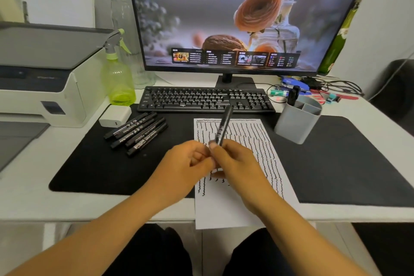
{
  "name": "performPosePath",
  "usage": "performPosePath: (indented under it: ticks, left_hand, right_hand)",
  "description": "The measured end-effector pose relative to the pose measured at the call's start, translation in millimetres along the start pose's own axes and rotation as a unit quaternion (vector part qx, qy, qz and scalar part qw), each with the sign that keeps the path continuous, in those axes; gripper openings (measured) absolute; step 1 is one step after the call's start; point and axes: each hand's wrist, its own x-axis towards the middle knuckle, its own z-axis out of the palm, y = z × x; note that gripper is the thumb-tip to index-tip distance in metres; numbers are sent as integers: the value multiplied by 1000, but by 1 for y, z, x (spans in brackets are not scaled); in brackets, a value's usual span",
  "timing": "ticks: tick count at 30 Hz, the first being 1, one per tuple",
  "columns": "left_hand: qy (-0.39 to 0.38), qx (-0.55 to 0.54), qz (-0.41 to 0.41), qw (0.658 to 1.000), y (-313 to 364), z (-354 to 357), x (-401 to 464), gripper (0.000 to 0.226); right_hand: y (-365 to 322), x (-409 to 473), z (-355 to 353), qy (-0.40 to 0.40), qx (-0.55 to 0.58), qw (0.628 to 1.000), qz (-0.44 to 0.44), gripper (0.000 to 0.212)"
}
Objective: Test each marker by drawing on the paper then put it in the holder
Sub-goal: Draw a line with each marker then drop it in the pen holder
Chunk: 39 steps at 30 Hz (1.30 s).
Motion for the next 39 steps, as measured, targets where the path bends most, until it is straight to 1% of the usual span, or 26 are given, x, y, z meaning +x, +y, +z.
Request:
performPosePath:
  ticks: [2, 4, 6, 8, 9, 10, 12, 13, 15, 17, 19, 20, 22, 24, 26, 27, 29, 31, 33, 34, 35, 36, 37, 38, 39]
  left_hand:
    - [-16, 1, -4, 1000, -2, 2, -5, 31]
    - [-23, 46, -1, 999, -3, -6, -5, 45]
    - [2, 166, 53, 985, -2, -20, -1, 57]
    - [-1, 273, 128, 953, 0, -35, 7, 67]
    - [-20, 303, 148, 941, 2, -42, 11, 66]
    - [-44, 323, 156, 933, 3, -48, 14, 60]
    - [-92, 361, 161, 914, 5, -57, 19, 41]
    - [-115, 378, 160, 905, 6, -60, 20, 35]
    - [-135, 395, 159, 895, 7, -60, 18, 34]
    - [-115, 397, 167, 895, 8, -56, 14, 37]
    - [-97, 386, 191, 897, 11, -50, 8, 34]
    - [-102, 378, 202, 898, 14, -46, 6, 33]
    - [-124, 366, 215, 897, 20, -39, 4, 33]
    - [-137, 359, 220, 897, 25, -34, 2, 42]
    - [-139, 365, 208, 897, 27, -31, -1, 52]
    - [-140, 367, 198, 898, 28, -30, -2, 53]
    - [-151, 352, 175, 907, 29, -34, -7, 51]
    - [-177, 319, 162, 917, 30, -36, -13, 47]
    - [-215, 272, 159, 924, 33, -35, -18, 36]
    - [-235, 254, 151, 926, 34, -37, -19, 33]
    - [-256, 237, 129, 928, 33, -43, -20, 32]
    - [-272, 217, 91, 933, 30, -56, -19, 32]
    - [-279, 195, 43, 939, 24, -73, -20, 33]
    - [-270, 186, -2, 945, 18, -92, -20, 35]
    - [-247, 199, -36, 948, 11, -108, -20, 36]
  right_hand:
    - [3, 0, 2, 12, 2, 1000, 2, 28]
    - [6, 0, -2, -10, -19, 1000, 4, 29]
    - [2, 0, -13, -59, -84, 995, -10, 28]
    - [-3, 1, -26, -132, -154, 979, -21, 30]
    - [-5, 2, -32, -167, -172, 971, -23, 32]
    - [-7, 3, -37, -195, -181, 964, -24, 32]
    - [-12, 3, -48, -222, -181, 958, -30, 27]
    - [-14, 2, -53, -216, -173, 960, -36, 26]
    - [-17, 2, -62, -176, -129, 975, -50, 31]
    - [-15, 1, -64, -126, -33, 990, -59, 29]
    - [-10, 0, -56, -96, 69, 991, -70, 20]
    - [-5, -1, -49, -87, 104, 988, -75, 18]
    - [3, -2, -36, -95, 147, 981, -89, 22]
    - [7, -4, -26, -109, 161, 975, -107, 29]
    - [8, -6, -21, -90, 164, 975, -119, 35]
    - [7, -7, -21, -78, 163, 975, -128, 37]
    - [5, -12, -25, -72, 164, 971, -159, 37]
    - [6, -17, -24, -71, 150, 969, -184, 30]
    - [7, -23, -18, -84, 135, 968, -195, 26]
    - [7, -25, -18, -85, 128, 968, -198, 25]
    - [7, -25, -24, -66, 130, 970, -194, 24]
    - [5, -23, -40, -11, 152, 972, -180, 26]
    - [1, -24, -62, 52, 202, 964, -165, 28]
    - [-2, -22, -87, 102, 242, 950, -166, 28]
    - [-6, -20, -107, 123, 246, 945, -178, 27]
